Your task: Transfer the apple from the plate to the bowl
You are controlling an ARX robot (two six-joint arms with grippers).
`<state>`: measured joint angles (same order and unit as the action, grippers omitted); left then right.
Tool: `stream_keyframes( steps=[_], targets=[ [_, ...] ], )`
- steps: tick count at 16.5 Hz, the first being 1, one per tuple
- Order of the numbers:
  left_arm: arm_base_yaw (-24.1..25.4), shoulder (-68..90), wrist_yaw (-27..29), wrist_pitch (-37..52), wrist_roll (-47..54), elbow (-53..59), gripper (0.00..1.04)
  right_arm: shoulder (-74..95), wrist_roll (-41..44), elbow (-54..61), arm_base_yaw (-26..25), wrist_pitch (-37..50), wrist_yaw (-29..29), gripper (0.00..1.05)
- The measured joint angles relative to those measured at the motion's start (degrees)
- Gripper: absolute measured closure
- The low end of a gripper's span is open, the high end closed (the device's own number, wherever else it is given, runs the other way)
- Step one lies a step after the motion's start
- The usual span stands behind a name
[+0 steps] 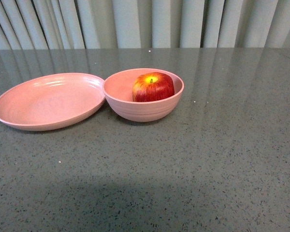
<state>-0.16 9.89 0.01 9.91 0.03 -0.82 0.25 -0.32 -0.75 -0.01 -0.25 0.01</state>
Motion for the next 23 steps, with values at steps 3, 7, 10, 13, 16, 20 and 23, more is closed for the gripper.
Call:
stream_keyframes(
  steps=[3, 7, 10, 13, 16, 20, 23],
  targets=[
    [0.0, -9.27, -0.07, -8.94, 0.02, -0.17, 1.04, 0.0, 0.0, 0.0, 0.0, 0.0, 0.02, 0.07],
    [0.15, -9.31, 0.0, -10.16, 0.0, -0.04, 1.04, 0.0, 0.0, 0.0, 0.0, 0.07, 0.0, 0.07],
    [0.15, -9.31, 0.0, -10.1, 0.0, -0.04, 1.04, 0.0, 0.0, 0.0, 0.0, 0.02, 0.0, 0.07],
    [0.15, -9.31, 0.0, -10.12, -0.02, -0.04, 0.83, 0.0, 0.0, 0.0, 0.0, 0.02, 0.0, 0.07],
    [0.15, -9.31, 0.0, -10.12, -0.02, -0.04, 0.49, 0.0, 0.0, 0.0, 0.0, 0.02, 0.0, 0.07],
    [0.15, -9.31, 0.0, -10.12, -0.02, -0.04, 0.07, 0.0, 0.0, 0.0, 0.0, 0.02, 0.0, 0.07],
    [0.15, -9.31, 0.0, -10.12, -0.02, -0.04, 0.07, 0.0, 0.0, 0.0, 0.0, 0.02, 0.0, 0.07]
  ],
)
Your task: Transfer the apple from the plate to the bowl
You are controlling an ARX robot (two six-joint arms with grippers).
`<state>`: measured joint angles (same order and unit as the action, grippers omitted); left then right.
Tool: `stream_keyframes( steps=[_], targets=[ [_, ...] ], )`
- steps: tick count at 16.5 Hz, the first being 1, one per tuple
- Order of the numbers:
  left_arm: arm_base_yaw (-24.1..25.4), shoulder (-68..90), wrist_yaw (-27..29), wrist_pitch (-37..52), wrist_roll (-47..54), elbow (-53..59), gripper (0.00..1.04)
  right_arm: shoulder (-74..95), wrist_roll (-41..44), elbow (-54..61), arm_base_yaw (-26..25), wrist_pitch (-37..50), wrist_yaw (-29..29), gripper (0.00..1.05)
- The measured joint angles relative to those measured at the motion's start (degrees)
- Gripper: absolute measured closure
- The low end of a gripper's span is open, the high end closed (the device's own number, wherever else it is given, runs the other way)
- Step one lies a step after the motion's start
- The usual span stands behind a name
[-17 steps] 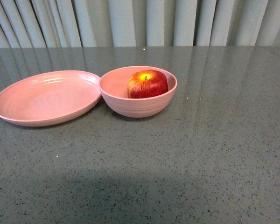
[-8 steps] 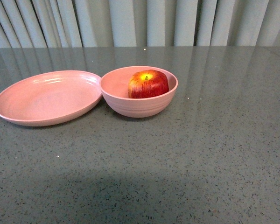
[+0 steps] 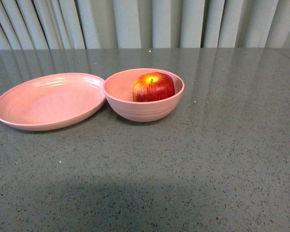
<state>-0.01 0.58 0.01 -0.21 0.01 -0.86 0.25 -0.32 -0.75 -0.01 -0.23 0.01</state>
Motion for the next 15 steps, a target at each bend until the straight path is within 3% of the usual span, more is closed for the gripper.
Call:
stream_keyframes(
  steps=[15],
  targets=[
    [0.0, 0.0, 0.0, 0.0, 0.0, 0.0, 0.07, 0.0, 0.0, 0.0, 0.0, 0.0, 0.0, 0.07]
  ],
)
